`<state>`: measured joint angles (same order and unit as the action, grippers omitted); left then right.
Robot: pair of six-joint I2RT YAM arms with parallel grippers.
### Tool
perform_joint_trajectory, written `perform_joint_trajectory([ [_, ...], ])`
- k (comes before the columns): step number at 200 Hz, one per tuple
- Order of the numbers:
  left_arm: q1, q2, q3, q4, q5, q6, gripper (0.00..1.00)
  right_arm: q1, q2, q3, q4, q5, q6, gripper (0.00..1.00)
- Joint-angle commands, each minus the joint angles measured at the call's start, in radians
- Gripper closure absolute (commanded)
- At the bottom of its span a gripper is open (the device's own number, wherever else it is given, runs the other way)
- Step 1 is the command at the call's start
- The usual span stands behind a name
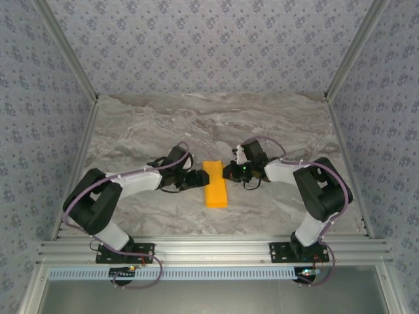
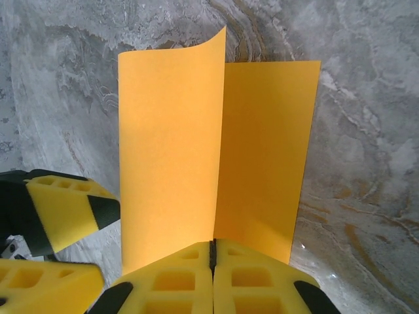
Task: Fold a paper plane with a square sheet of paper (fold left side to right side)
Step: First fold in half a square sheet of paper at the center of the table.
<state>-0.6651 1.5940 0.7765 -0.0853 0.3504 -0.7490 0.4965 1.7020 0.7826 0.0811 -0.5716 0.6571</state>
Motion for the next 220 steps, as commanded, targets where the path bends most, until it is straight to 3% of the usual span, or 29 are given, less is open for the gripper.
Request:
perform_joint_trajectory([
  [1, -0.019, 0.035, 0.05, 0.024, 0.002, -0.035, 0.32, 0.007, 0.008, 0.002, -0.029, 0.023, -0.019, 0.96],
  [35, -0.04, 0.085, 0.098, -0.002, -0.007, -0.043, 0.35, 0.008, 0.012, 0.007, -0.037, 0.027, -0.019, 0.94],
  [86, -0.062, 0.132, 0.143, -0.062, -0.05, -0.039, 0.48, 0.01, 0.001, -0.003, -0.03, 0.032, -0.019, 0.9],
  [126, -0.08, 0.163, 0.173, -0.116, -0.086, -0.016, 0.5, 0.008, -0.05, -0.002, -0.078, 0.074, -0.055, 0.74],
  [158, -0.092, 0.189, 0.191, -0.131, -0.096, -0.008, 0.5, 0.004, -0.147, -0.023, -0.164, 0.187, -0.095, 0.6],
  [220, -0.109, 0.229, 0.239, -0.19, -0.115, 0.026, 0.46, -0.035, -0.355, -0.111, -0.249, 0.313, -0.114, 0.47],
])
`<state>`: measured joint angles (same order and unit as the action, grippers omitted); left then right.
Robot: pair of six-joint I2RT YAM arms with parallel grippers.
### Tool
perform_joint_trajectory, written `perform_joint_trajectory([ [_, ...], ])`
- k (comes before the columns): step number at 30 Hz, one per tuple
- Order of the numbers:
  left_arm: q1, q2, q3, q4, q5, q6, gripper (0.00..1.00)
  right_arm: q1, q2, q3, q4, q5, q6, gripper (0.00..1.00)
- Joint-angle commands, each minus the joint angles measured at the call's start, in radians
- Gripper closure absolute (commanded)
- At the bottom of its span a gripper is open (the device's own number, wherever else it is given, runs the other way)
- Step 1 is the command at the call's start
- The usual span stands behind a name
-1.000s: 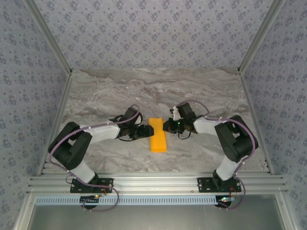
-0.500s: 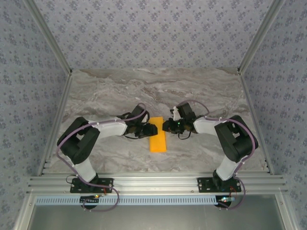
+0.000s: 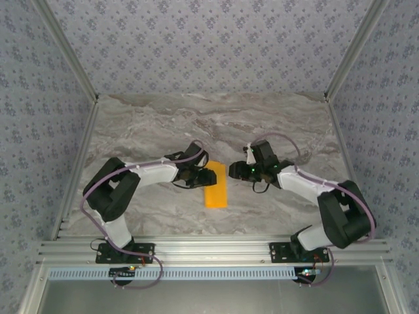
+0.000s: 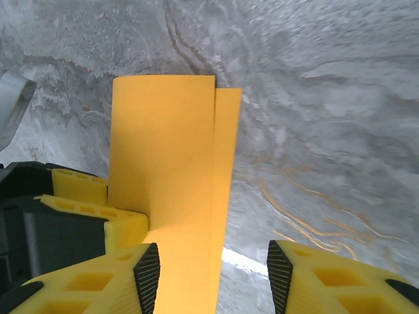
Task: Fold a paper plane with a square sheet of paper (fold left side to right side)
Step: First fold in half a square sheet of paper at the center of the table.
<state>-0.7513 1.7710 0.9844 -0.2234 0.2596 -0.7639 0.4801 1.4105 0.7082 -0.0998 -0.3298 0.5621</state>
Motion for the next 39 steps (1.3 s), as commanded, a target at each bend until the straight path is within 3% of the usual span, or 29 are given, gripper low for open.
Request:
perform_joint_trajectory([
  [1, -0.024, 0.052, 0.032, -0.055, -0.024, 0.042, 0.46, -0.019, -0.065, -0.038, -0.07, 0.071, -0.019, 0.47],
  [22, -0.052, 0.12, 0.114, -0.153, -0.052, 0.104, 0.4, -0.044, -0.118, -0.062, -0.086, 0.04, -0.017, 0.4],
  [39, -0.054, 0.139, 0.125, -0.175, -0.062, 0.12, 0.38, -0.027, -0.11, -0.091, -0.019, -0.015, 0.03, 0.44],
])
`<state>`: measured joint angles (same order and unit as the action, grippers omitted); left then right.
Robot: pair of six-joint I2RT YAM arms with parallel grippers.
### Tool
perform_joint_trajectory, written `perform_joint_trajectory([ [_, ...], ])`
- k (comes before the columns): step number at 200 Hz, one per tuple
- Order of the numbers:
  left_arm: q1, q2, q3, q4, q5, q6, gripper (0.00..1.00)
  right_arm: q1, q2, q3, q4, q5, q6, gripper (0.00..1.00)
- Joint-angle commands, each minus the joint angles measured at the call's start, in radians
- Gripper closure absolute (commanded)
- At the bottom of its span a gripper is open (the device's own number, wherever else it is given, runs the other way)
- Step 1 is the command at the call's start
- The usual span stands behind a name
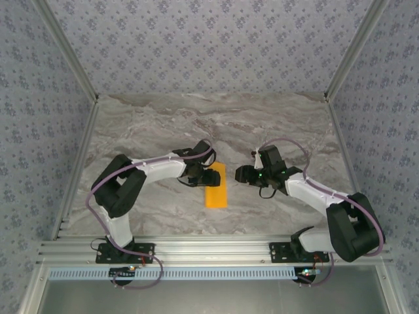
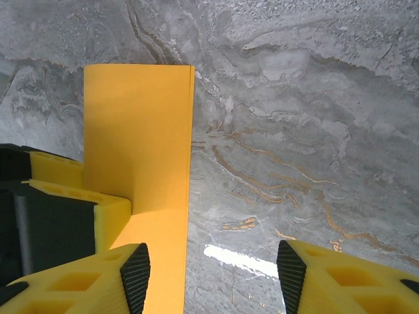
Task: Fold a paper plane with a square sheet of paper (fold left side to right side)
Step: First fold in half a square sheet of paper at the center of the table, then hold the square sheet of paper at the center of the table.
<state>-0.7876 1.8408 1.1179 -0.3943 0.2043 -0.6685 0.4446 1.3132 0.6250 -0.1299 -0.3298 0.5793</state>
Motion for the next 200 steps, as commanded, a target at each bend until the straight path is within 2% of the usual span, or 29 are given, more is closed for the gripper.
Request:
perform_joint_trajectory([
  [1, -0.018, 0.069, -0.009, -0.004, -0.007, 0.025, 0.38, 0.01, -0.013, -0.008, 0.01, -0.014, 0.014, 0.44],
  [138, -0.024, 0.089, 0.008, -0.024, -0.019, 0.027, 0.37, 0.061, 0.06, 0.014, 0.048, -0.034, 0.042, 0.55],
  [158, -0.024, 0.087, 0.006, -0.025, -0.023, 0.025, 0.37, 0.063, 0.075, 0.012, 0.072, -0.053, 0.07, 0.62],
  [200, -0.024, 0.09, 0.008, -0.025, -0.026, 0.02, 0.37, 0.068, 0.107, 0.01, 0.106, -0.08, 0.089, 0.85],
])
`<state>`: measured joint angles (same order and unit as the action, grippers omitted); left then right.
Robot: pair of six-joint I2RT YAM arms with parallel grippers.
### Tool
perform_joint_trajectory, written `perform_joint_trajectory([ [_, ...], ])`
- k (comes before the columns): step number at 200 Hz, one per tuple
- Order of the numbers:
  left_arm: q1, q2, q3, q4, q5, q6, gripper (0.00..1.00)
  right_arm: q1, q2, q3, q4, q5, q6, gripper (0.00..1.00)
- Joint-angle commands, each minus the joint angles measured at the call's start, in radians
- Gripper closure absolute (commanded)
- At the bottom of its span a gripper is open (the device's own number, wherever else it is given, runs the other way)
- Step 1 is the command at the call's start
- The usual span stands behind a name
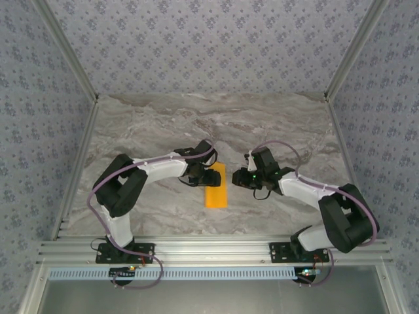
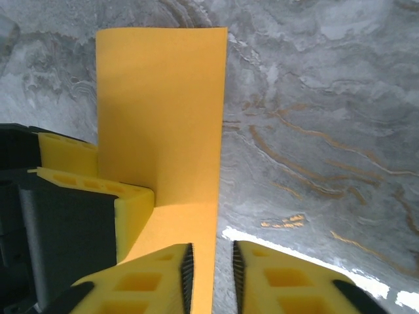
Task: Fold a paper plane with a square sheet of paper (fold left side to right side)
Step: Hold the square sheet of paper at the center of the table.
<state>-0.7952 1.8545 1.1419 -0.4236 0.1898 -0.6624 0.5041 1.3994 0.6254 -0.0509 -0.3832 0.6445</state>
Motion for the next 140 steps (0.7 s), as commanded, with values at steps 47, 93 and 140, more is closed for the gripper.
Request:
perform_joint_trajectory([
  [47, -0.016, 0.075, -0.02, 0.004, -0.017, 0.011, 0.37, 0.017, 0.063, 0.007, 0.056, -0.044, 0.041, 0.99],
  [93, -0.017, 0.077, -0.016, 0.002, -0.019, 0.014, 0.37, 0.042, 0.1, 0.009, 0.086, -0.056, 0.058, 1.0],
  [140, -0.016, 0.078, -0.016, 0.0, -0.021, 0.014, 0.37, 0.059, 0.146, 0.03, 0.11, -0.074, 0.07, 1.0],
])
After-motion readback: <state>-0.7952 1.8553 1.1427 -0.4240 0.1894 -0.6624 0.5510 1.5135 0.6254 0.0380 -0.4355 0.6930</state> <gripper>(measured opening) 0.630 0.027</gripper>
